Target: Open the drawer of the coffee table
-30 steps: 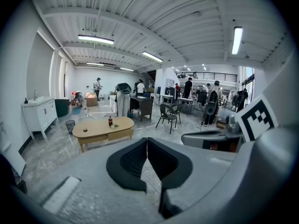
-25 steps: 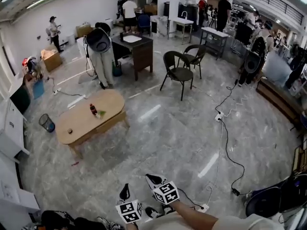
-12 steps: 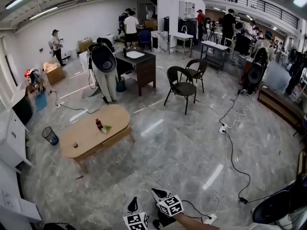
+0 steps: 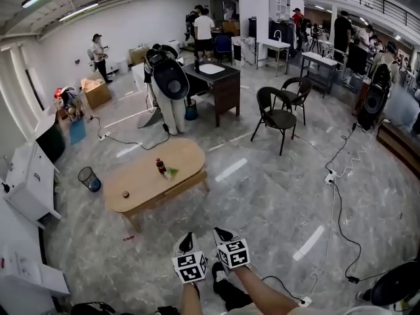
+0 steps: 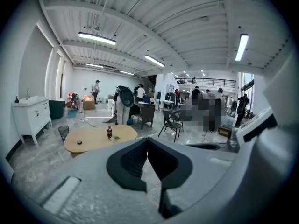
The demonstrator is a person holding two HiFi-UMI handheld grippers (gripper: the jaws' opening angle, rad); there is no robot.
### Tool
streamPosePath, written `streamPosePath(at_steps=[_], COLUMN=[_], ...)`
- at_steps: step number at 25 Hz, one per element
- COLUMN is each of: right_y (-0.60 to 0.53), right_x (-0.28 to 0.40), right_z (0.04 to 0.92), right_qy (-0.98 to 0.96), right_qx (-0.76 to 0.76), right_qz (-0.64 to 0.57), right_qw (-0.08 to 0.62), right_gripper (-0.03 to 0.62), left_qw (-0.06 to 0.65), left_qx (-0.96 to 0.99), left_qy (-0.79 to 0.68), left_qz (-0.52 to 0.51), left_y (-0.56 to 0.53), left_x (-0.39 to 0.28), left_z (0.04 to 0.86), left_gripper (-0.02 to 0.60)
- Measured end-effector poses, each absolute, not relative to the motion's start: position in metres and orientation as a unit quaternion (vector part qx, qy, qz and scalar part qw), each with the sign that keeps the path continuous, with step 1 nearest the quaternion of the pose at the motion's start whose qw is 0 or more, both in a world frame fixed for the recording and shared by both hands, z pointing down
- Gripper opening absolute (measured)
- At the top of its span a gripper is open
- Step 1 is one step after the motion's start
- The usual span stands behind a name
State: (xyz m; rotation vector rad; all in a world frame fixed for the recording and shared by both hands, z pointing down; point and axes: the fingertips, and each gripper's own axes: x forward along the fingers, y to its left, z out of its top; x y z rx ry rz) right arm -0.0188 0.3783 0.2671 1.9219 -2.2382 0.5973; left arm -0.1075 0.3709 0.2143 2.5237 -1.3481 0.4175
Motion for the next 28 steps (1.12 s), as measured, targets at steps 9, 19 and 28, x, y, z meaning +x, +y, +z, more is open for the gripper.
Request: streamPosePath(at_steps=[9,19,28], right_y=[0.289,0.219,0.126], right_x=[-0.038,-0.060,-0.064], right_z=[0.225,0.231,0.217], right_qy=[-0.732,-0.771,-0.791], right_qx=[0.625,0.584,0.544], right_qz=[0.271,0.244,0.278], right_qw=[-0.004,0.064,-0.038], right_gripper=[0.015,0.015,0.015], left_qw=[0.141,0.130,0.107], left_qx=[0.848,0.834,0.834], left_qy=[-0.495,-0.510,-0.516], left_qz=[0.129,0.166,0.164], left_y=[0.282,0.230,0.150], left_x=[-0.103,-0.129,-0.137], left_z=[0.175,0.181,0.174], left_gripper=[0.011,0.011,0.011])
